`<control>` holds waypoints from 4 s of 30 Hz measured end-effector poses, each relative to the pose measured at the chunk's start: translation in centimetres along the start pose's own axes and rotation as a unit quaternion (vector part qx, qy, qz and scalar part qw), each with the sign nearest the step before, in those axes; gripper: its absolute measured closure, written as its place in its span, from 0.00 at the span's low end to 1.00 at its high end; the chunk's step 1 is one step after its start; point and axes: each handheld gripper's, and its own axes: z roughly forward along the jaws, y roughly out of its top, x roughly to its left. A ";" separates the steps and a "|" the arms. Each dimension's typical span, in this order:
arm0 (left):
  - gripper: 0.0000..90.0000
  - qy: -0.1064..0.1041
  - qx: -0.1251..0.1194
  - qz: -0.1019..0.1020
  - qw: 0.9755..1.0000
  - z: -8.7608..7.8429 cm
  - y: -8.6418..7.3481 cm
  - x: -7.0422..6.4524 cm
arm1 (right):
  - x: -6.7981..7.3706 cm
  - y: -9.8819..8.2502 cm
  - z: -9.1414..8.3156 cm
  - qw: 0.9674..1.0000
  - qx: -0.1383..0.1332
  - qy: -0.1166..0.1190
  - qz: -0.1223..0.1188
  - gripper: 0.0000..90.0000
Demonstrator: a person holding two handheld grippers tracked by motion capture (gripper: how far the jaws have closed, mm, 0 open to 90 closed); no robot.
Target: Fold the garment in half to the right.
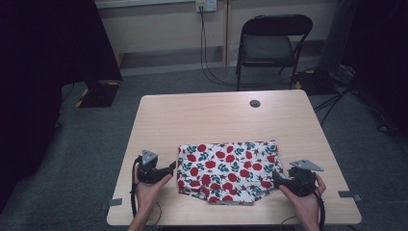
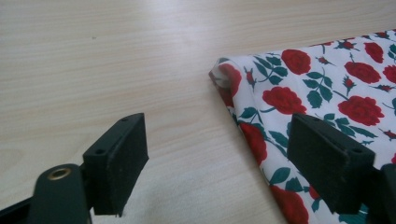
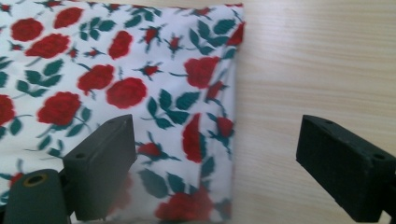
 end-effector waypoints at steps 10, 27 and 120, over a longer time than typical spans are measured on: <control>0.24 -0.019 -0.007 -0.004 1.000 0.6 1.1 0.0 | 3.6 2.0 0.2 0.999 -0.012 0.033 -0.025 0.11; 0.28 -0.049 0.005 -0.006 0.999 1.8 3.3 -0.8 | 9.5 3.5 2.0 0.995 -0.010 0.092 -0.048 0.15; 0.46 -0.090 0.072 -0.037 0.993 9.1 3.9 1.5 | 27.9 1.3 7.1 0.965 0.014 0.191 -0.179 0.95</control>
